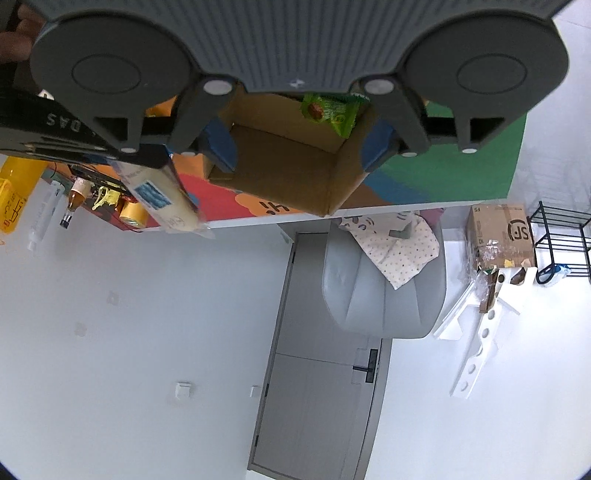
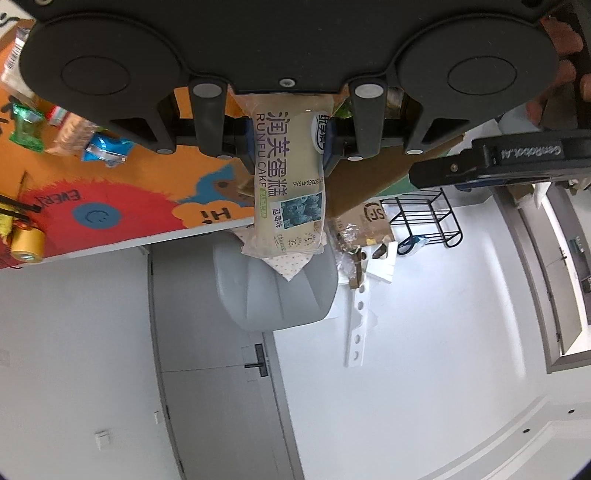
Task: Organize snacks
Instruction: 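Carry both snacks over the box and release them inside, then withdraw both tools from the box toward the remaining snacks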
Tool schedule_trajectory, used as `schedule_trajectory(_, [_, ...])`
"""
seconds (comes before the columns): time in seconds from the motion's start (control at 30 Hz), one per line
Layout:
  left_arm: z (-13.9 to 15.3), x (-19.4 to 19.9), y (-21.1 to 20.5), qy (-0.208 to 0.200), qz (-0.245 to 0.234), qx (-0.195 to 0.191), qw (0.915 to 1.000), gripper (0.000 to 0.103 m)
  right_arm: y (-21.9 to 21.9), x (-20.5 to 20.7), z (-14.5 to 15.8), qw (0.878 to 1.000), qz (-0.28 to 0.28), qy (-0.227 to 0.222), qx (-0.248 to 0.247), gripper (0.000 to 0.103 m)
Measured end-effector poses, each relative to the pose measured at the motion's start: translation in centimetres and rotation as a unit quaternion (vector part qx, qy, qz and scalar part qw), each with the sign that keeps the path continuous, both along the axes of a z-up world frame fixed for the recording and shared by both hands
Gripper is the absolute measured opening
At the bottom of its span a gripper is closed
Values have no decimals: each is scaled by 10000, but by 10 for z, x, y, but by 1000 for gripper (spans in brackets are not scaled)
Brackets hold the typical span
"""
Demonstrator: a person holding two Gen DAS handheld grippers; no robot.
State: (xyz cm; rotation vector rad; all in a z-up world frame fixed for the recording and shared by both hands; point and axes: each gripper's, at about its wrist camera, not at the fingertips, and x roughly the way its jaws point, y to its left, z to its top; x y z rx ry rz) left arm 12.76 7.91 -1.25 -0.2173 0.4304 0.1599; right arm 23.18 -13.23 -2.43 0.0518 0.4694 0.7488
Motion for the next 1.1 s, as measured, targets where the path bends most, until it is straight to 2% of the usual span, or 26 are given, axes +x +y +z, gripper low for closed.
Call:
schedule_trajectory(0.27, [-2, -5, 13, 24, 183, -76, 9998, 80, 24, 12, 0, 9998, 127, 60, 130, 34])
schedule_trajectory(0.33, [-3, -6, 16, 30, 218, -88, 9997, 81, 29, 17, -1, 9995, 172, 123, 222, 47])
schedule_trajectory(0.4, [-4, -6, 18, 40, 244, -99, 9996, 83, 30, 20, -3, 9998, 48, 133, 156, 71])
schedule_trajectory(0.43, [-4, -7, 19, 41, 252, -103, 9996, 83, 29, 20, -3, 9998, -67, 107, 138, 74])
schedule_trajectory(0.5, [-5, -7, 20, 40, 276, -96, 9996, 89, 23, 18, -5, 9996, -183, 117, 160, 76])
schedule_trajectory(0.6, [-7, -6, 20, 49, 318, -64, 9995, 91, 13, 16, -8, 9994, -233, 231, 143, 79])
schedule_trajectory(0.73, [-8, -6, 16, 69, 291, -84, 9995, 92, -4, 4, -10, 9992, -357, 164, 78, 84])
schedule_trajectory(0.87, [-8, -1, 4, 161, 147, -19, 9998, 94, -20, -2, -16, 9987, -424, 257, 79, 86])
schedule_trajectory(0.97, [-7, 0, -8, 117, -12, 24, 9999, 94, -33, -5, -20, 9976, -597, 351, 98, 96])
schedule_trajectory(1.1, [-8, 1, -25, 152, -243, 65, 9996, 94, -50, -8, -24, 9960, -777, 427, 45, 96])
